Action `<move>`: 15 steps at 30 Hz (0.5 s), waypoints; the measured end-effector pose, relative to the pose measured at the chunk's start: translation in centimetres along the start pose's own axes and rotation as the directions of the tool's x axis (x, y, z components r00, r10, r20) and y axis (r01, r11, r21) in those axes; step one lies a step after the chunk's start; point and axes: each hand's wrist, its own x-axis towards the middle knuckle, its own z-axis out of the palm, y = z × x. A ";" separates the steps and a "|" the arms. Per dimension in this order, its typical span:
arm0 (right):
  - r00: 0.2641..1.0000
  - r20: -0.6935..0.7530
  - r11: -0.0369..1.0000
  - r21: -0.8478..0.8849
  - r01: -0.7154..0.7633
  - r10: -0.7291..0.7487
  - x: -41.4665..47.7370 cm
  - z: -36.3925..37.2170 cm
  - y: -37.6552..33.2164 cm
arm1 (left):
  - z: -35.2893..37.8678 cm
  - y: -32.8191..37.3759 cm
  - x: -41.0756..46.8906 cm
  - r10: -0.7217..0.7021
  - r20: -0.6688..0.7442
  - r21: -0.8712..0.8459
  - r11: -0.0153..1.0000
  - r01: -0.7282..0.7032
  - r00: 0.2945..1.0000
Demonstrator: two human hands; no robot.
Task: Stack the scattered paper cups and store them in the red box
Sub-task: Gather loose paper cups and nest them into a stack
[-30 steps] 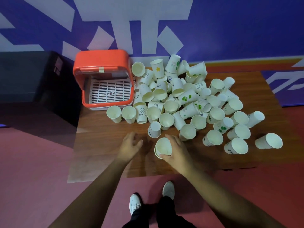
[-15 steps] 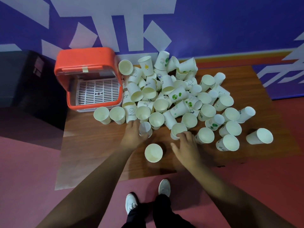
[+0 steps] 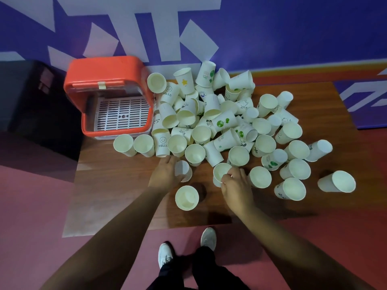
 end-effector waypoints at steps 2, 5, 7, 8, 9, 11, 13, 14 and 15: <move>0.999 -0.022 0.991 0.129 0.031 -0.028 0.1 -1.0 0.2 | -0.4 0.3 -0.3 -0.020 0.028 -0.039 0.999 0.022 0.999; 0.993 -0.096 0.956 0.279 0.089 -0.064 0.5 -3.5 0.1 | -1.7 0.7 -1.1 -0.074 -0.032 -0.142 0.987 0.069 0.997; 0.989 -0.130 0.918 0.379 0.118 -0.073 0.8 -5.3 -0.6 | -3.0 0.6 -2.0 -0.109 -0.117 -0.246 0.966 0.077 0.987; 0.991 -0.112 0.890 0.442 0.111 -0.068 0.9 -6.1 -1.1 | -3.8 0.5 -2.6 -0.131 -0.146 -0.304 0.949 0.081 0.981; 0.995 -0.073 0.861 0.499 0.096 -0.069 0.9 -6.7 -1.7 | -4.6 0.5 -3.3 -0.150 -0.169 -0.358 0.930 0.081 0.974; 0.994 0.015 0.820 0.567 0.078 -0.105 0.7 -7.5 -3.0 | -5.6 -0.1 -4.3 -0.200 -0.205 -0.465 0.881 0.084 0.958; 0.986 0.073 0.800 0.594 0.080 -0.153 0.2 -7.5 -4.2 | -6.2 -0.5 -5.3 -0.322 -0.182 -0.680 0.724 0.118 0.929; 0.978 0.109 0.794 0.603 0.076 -0.177 -0.1 -7.5 -4.9 | -6.4 -0.5 -5.7 -0.397 -0.140 -0.804 0.581 0.131 0.907; 0.971 0.135 0.793 0.604 0.078 -0.198 -0.5 -7.2 -5.5 | -6.6 -0.3 -6.0 -0.452 -0.093 -0.889 0.439 0.131 0.887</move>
